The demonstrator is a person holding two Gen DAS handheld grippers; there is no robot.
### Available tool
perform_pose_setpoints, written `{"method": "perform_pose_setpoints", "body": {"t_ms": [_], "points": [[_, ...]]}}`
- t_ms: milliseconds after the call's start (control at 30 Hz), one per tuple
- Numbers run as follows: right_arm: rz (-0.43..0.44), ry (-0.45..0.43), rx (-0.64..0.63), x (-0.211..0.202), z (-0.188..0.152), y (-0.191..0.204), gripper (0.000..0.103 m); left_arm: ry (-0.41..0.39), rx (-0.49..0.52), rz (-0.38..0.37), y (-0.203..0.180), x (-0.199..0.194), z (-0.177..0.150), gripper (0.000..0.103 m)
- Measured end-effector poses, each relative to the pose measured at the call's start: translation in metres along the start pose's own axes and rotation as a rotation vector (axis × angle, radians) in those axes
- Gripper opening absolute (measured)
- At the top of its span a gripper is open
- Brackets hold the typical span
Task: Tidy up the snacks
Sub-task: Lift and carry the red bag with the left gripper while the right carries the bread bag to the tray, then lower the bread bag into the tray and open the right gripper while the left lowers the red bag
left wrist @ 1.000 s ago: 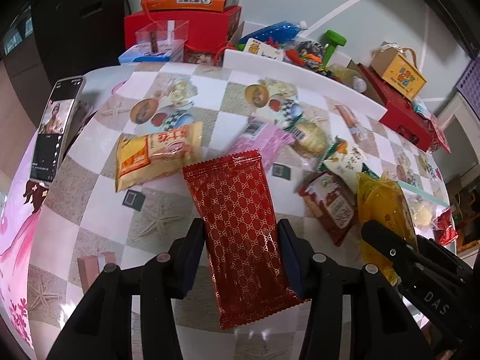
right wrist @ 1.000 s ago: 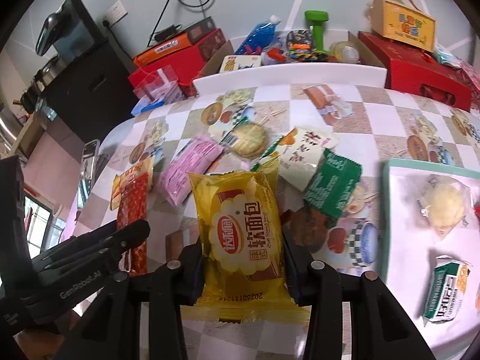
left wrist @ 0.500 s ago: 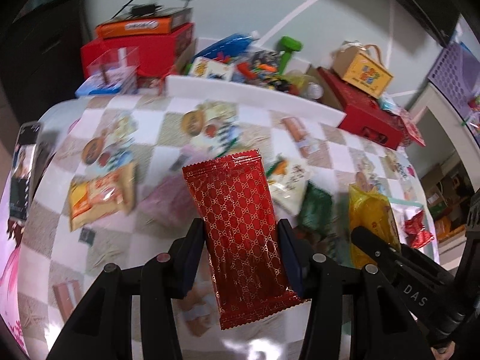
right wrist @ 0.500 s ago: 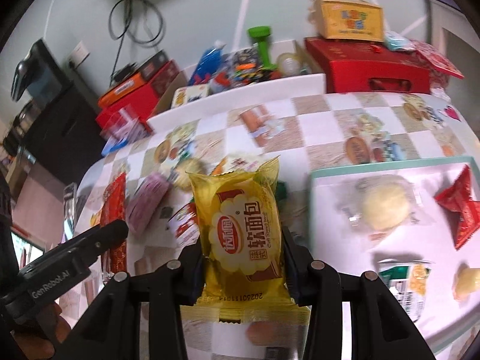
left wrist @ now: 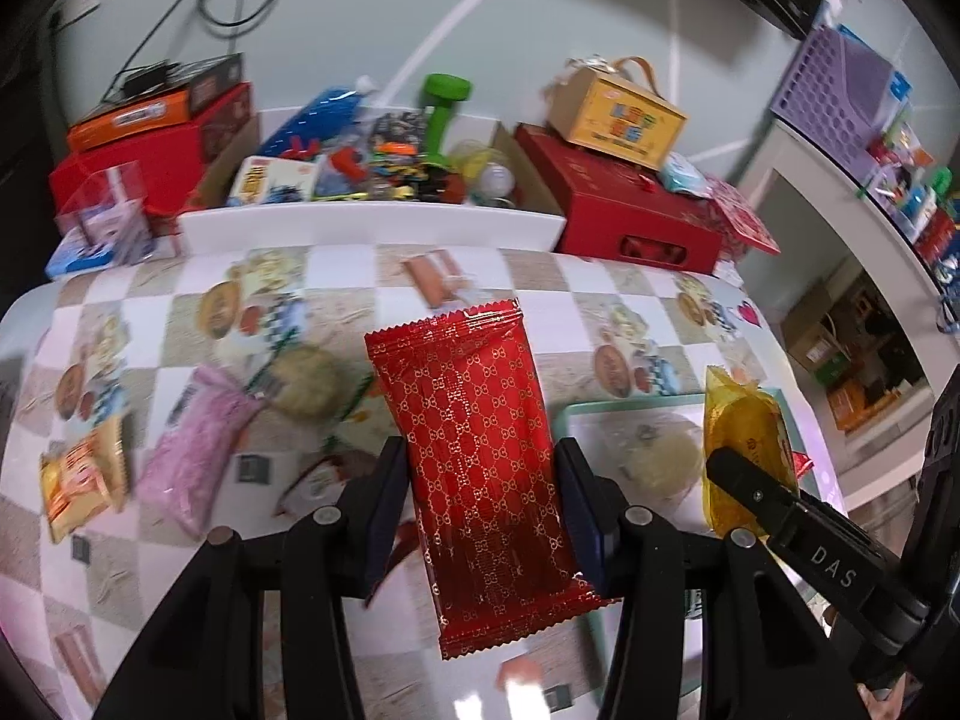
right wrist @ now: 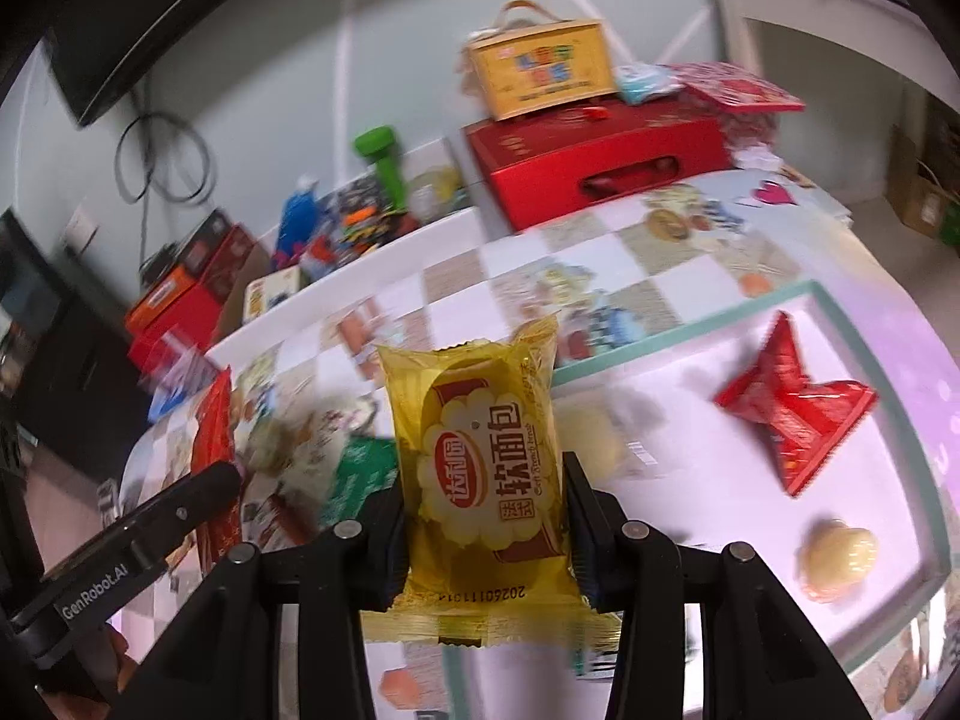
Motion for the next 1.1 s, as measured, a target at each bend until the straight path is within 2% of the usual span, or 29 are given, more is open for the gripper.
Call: {"method": "perform_pose_setpoints", "body": {"t_ms": [300,800,933,1100], "points": [[-0.053,-0.047,0.112,-0.009,0.024,-0.049,0.046,0.001,0.069,-0.053,-0.042,0.019,0.012,0.051],[-0.151,-0.096,0.234,-0.020,0.041,-0.114,0.046,-0.001,0.160,-0.124,-0.094,0.031,0.012,0.051],[-0.168,-0.091,0.257,-0.019,0.042,-0.127,0.046,0.017,0.182,-0.144,-0.109,0.038,0.008,0.051],[-0.177,-0.036,0.246,-0.005,0.033,-0.129,0.046,0.059,0.217,-0.147,-0.126,0.048,-0.003,0.051]]}}
Point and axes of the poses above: each gripper's, at about its wrist camera, not at the fingertips, and x roughly the way its jaws point, y to its left, z to its top, the point moved 10 cm from there along x, roughly the way its jaws point, and after that the axes turned 15 degrees about x, right-handed, at the moved point
